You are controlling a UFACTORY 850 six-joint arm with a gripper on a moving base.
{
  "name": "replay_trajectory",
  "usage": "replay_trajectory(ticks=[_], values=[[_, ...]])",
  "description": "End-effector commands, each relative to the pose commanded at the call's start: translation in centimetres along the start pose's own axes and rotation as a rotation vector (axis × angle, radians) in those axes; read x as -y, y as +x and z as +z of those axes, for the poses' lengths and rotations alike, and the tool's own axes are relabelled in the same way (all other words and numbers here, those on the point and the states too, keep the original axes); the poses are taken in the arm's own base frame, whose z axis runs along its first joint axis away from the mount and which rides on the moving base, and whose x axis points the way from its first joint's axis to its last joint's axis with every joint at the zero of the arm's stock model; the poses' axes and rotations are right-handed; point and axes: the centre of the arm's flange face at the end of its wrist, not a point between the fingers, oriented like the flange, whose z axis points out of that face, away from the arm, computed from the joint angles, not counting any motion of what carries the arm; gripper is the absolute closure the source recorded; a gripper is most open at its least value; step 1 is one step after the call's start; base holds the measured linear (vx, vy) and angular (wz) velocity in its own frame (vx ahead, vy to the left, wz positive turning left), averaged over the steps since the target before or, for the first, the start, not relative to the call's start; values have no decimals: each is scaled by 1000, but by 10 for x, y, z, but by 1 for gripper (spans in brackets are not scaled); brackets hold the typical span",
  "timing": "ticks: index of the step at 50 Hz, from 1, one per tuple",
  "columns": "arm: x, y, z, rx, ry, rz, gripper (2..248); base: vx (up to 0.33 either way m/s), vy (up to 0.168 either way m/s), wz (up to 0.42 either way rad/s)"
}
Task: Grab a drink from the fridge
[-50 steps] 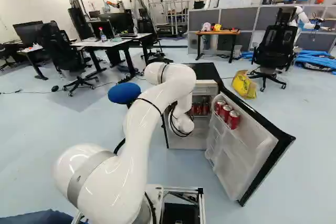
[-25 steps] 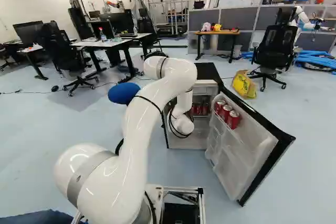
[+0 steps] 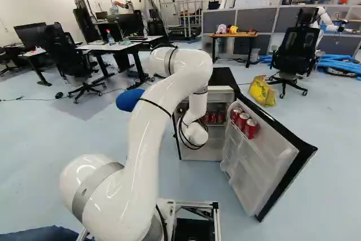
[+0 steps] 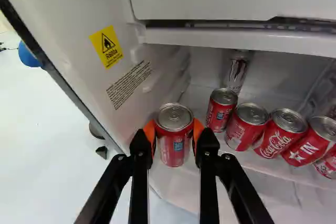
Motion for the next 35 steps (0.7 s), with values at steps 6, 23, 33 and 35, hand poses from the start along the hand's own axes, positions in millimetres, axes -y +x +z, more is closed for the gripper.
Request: replay_trajectory(ticks=[6,23,33,35], values=[[6,5,-14,7,-5,10,157,0,0,0],[20,19,-54,26,-66,51,157,0,0,0],[28,27,-77,36,-117,77,157,0,0,0],[30,28,-81,38,-128,83,157,0,0,0]])
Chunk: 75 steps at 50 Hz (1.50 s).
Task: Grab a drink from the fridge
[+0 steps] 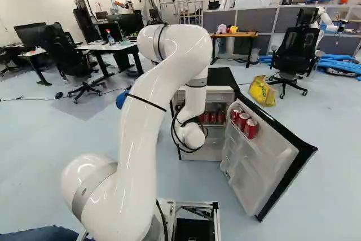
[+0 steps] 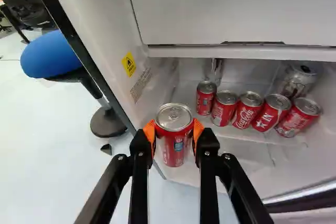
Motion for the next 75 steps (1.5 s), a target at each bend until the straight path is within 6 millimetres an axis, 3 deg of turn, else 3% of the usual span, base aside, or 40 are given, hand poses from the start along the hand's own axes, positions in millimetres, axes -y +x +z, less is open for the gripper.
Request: replay_trajectory(ticks=[48,75], values=[[35,26,-113,-9,-217,89,157,0,0,0],[37,48,-136,-60,-300,86,157,0,0,0]])
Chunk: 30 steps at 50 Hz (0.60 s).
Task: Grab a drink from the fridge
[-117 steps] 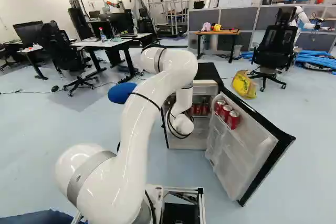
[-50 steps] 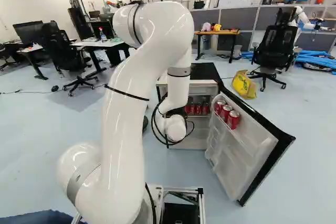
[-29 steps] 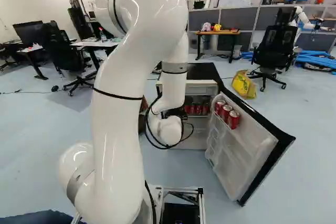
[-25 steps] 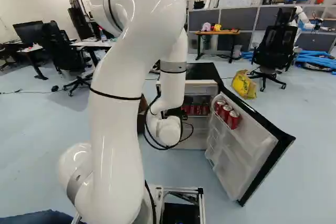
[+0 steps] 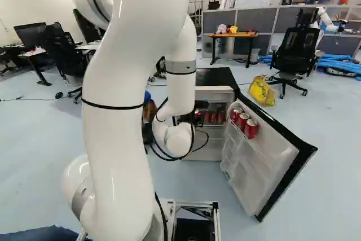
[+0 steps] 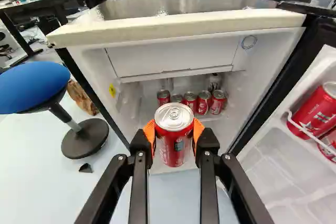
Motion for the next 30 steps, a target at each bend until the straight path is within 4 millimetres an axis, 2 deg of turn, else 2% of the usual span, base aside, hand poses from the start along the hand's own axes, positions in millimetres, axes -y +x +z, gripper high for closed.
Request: replay_trajectory(ticks=[30], values=[[3,26,-17,-70,-8,-25,157,0,0,0]])
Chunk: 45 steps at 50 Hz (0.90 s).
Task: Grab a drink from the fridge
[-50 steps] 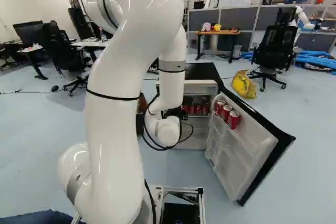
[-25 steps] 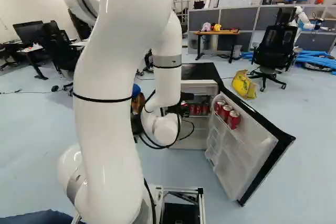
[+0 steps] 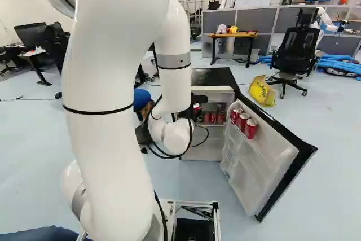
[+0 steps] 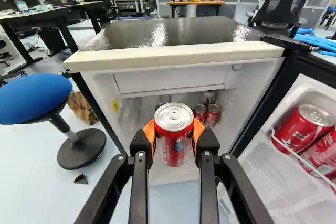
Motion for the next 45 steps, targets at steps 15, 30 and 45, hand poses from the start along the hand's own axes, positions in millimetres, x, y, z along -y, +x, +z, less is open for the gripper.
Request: replay_trajectory(ticks=[15,30,45], values=[[1,12,-7,-19,-4,-13,157,0,0,0],[2,21,-14,-10,-9,-27,157,0,0,0],[3,30,-20,1,-13,-41,157,0,0,0]])
